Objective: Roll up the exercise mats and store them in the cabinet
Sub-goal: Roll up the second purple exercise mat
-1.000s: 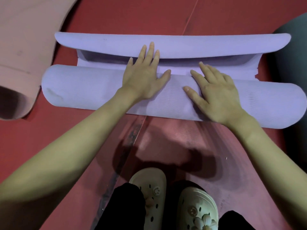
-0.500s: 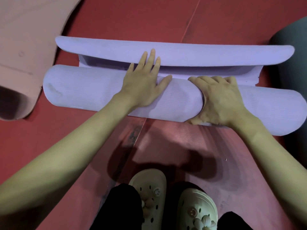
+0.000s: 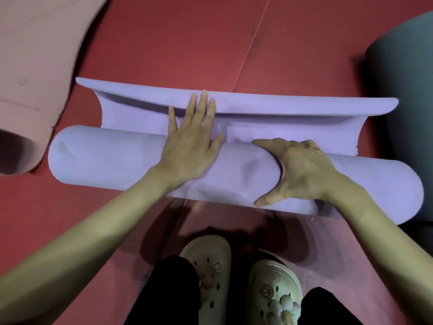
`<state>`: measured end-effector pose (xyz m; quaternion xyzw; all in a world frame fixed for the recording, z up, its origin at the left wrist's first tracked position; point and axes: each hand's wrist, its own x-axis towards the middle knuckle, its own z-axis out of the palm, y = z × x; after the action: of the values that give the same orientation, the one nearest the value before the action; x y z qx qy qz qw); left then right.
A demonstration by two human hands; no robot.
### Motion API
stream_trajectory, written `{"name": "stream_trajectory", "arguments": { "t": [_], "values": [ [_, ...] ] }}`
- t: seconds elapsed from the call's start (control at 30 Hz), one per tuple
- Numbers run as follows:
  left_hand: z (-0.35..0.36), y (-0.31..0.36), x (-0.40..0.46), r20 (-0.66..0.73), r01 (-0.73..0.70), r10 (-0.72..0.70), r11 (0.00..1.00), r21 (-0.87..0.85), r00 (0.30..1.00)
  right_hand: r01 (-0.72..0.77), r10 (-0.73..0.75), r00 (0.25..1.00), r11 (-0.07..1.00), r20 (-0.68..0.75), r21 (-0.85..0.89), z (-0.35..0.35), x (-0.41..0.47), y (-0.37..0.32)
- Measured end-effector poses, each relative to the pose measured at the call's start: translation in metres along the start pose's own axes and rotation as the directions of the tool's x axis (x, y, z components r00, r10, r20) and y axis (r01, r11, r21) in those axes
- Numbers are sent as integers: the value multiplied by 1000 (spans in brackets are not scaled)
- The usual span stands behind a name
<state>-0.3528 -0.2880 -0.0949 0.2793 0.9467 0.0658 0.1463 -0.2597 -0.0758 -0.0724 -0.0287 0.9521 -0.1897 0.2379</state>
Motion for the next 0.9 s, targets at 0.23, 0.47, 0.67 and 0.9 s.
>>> {"name": "stream_trajectory", "arguments": {
  "t": [0.23, 0.47, 0.67, 0.9],
  "values": [
    [-9, -6, 51, 44, 27, -26, 999, -21, 999, -1, 71, 952, 973, -299, 230, -3, -6, 11],
    [-21, -11, 86, -41, 40, -40, 999, -3, 998, -114, 214, 696, 975, -685, 189, 29, 0, 19],
    [-27, -6, 82, -149, 13, -17, 1000, -28, 989, -161, 116, 583, 987, -804, 27, 24, 21, 23],
    [-36, -7, 72, -350, -80, 66, 996, -26, 934, -45, 96, 492, 995, -865, 85, 1, 40, 29]
  ]
}}
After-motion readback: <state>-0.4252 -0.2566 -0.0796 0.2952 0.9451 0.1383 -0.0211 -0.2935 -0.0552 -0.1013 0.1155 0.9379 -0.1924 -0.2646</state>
